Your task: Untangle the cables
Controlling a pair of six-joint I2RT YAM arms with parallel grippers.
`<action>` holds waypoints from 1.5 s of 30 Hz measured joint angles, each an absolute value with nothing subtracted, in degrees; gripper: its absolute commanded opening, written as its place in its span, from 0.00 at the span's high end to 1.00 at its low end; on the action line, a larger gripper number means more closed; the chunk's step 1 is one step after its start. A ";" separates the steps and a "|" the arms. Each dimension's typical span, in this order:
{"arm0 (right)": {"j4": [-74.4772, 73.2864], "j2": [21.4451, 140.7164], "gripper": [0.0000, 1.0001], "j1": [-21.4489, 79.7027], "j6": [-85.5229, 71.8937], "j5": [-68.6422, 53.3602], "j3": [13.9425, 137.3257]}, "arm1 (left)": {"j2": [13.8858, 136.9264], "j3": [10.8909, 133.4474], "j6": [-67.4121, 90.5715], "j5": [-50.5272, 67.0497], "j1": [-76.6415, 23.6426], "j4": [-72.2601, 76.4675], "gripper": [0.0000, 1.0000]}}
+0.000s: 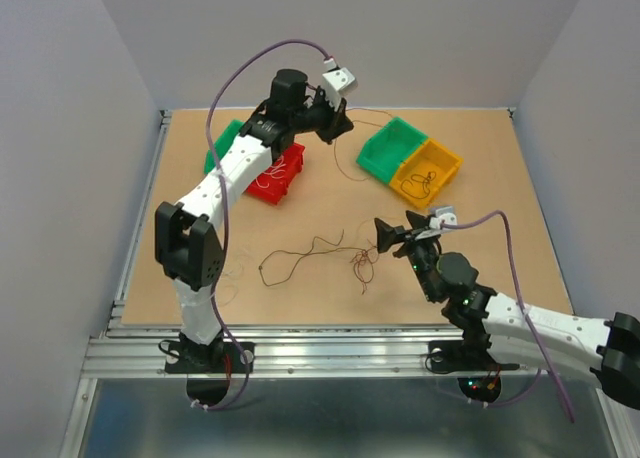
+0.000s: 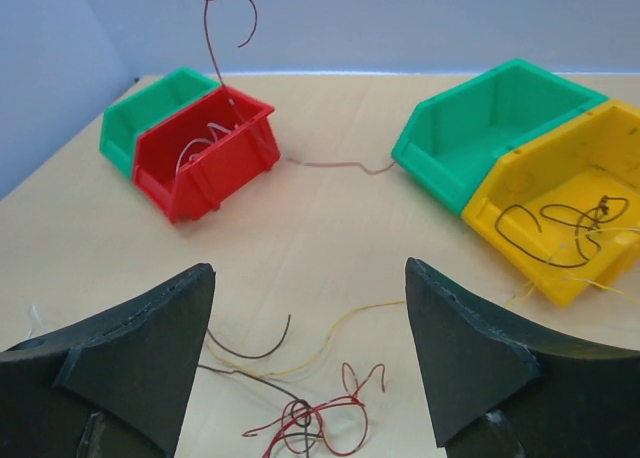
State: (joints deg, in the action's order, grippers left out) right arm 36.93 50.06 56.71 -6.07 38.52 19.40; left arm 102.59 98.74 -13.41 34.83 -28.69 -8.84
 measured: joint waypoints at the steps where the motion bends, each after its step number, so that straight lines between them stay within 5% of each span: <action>1: 37.30 49.04 0.18 56.71 -6.13 39.38 18.65 | 105.30 101.93 -12.84 33.69 -28.69 -8.73 1.00; 7: 39.59 39.27 0.18 56.71 -6.24 46.19 12.73 | 120.29 119.85 -11.92 25.30 -29.23 -8.86 1.00; 24: 42.52 34.59 0.19 56.71 -3.14 51.27 11.14 | 139.02 134.30 -19.90 -1.80 -39.29 -3.36 1.00; 45: 43.48 29.89 0.20 56.71 -2.79 54.48 10.96 | 147.28 135.83 -22.52 -20.03 -43.44 -10.07 1.00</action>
